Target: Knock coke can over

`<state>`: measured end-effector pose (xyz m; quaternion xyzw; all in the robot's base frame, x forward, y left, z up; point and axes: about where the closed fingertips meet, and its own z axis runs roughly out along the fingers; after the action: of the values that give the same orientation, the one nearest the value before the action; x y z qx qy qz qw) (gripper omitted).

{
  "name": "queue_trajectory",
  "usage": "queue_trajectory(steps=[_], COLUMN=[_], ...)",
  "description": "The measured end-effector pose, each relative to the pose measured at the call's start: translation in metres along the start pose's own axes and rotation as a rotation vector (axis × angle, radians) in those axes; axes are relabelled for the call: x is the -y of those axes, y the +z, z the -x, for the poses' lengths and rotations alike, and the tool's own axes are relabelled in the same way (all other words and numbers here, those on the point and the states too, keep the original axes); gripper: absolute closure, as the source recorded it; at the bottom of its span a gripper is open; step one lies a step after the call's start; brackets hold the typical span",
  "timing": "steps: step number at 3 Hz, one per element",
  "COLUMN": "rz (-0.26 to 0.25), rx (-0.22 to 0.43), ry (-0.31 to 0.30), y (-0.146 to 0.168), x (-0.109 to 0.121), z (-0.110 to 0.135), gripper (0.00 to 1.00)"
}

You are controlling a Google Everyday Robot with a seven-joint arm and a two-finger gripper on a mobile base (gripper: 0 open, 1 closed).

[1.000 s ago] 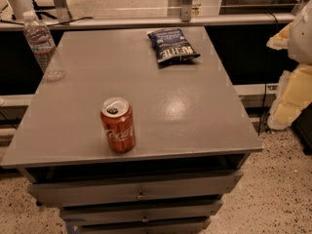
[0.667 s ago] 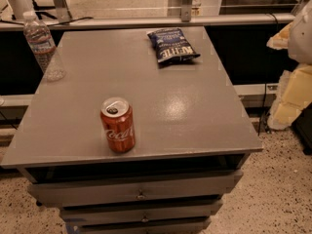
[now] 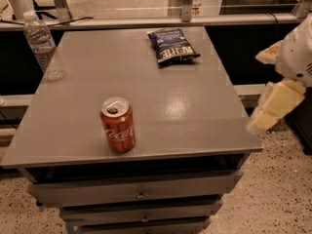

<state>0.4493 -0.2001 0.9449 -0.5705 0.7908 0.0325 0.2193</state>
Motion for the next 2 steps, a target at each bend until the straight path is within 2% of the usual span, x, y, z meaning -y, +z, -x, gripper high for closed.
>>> queue_trajectory(steps=[1, 2], rz=[0.037, 0.082], rx=[0.200, 0.416], ry=[0.028, 0.046], y=[0.042, 0.076], x=[-0.010, -0.025], z=[0.031, 0.075], gripper=[0.00, 0.00])
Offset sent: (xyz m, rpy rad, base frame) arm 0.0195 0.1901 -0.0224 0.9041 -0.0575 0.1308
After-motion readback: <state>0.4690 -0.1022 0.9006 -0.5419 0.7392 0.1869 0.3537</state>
